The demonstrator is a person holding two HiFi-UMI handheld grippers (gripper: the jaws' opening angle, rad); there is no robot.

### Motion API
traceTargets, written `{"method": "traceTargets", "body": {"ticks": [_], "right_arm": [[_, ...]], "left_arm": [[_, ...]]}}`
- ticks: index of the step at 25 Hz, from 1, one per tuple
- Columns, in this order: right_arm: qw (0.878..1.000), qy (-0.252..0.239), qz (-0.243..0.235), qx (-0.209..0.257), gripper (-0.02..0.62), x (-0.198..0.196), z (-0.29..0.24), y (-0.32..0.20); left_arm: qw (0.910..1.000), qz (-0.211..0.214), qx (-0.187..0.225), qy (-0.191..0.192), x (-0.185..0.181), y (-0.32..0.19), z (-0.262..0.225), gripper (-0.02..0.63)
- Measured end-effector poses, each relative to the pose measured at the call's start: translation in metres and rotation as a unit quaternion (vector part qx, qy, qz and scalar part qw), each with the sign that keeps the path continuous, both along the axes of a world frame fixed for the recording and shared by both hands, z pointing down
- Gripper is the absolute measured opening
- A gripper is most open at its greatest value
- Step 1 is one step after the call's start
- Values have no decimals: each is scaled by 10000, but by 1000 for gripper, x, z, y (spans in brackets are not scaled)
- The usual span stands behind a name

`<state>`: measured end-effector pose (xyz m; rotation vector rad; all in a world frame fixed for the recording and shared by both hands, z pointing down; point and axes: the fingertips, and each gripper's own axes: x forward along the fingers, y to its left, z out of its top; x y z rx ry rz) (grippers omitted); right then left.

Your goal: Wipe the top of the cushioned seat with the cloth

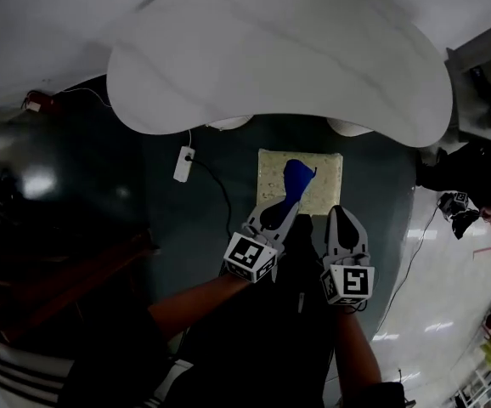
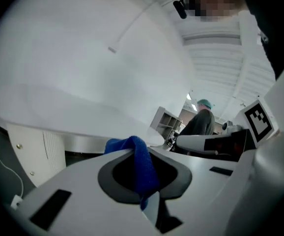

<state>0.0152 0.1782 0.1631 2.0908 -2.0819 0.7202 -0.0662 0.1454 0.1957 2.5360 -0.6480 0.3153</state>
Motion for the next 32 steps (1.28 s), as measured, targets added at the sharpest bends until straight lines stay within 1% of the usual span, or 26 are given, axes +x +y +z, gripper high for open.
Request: {"method": "traceTargets", "body": {"ticks": [2, 4, 7, 9, 11, 14, 16, 19, 21, 24, 27, 32], "right_arm": [[9997, 205, -135, -4, 38, -18, -33, -6], [9995, 266, -186, -7, 37, -30, -62, -12], [9991, 322, -160, 208, 37, -48, -108, -24], [9981, 501, -126, 346, 37, -60, -139, -30], [9970, 580, -183, 489, 35, -72, -167, -33], [9949, 630, -340, 708, 37, -94, -198, -28], [9934, 668, -403, 838, 35, -107, -214, -25], [9914, 669, -541, 990, 35, -125, -232, -27], [9898, 642, -674, 1074, 35, -135, -245, -29], [9874, 700, -800, 1171, 35, -144, -256, -22], [9861, 787, -818, 1216, 35, -156, -258, -9], [9868, 726, -784, 1218, 35, -177, -253, 10]], "left_arm": [[9996, -136, 208, 156, -19, -4, -47, 35], [9983, -202, 491, 246, -33, -5, -91, 35], [9939, -293, 993, 391, -52, -9, -153, 35], [9926, -377, 1067, 449, -68, -12, -180, 35], [9912, -478, 1149, 445, -82, -18, -199, 35], [9858, -624, 1498, 430, -98, -20, -230, 35], [9838, -676, 1606, 429, -106, -17, -245, 35], [9833, -794, 1584, 420, -115, -17, -260, 35], [9827, -829, 1596, 442, -114, -21, -269, 35], [9791, -887, 1747, 545, -112, -17, -284, 35], [9777, -830, 1818, 637, -121, -3, -287, 35], [9776, -739, 1829, 728, -140, 20, -276, 35]]}}
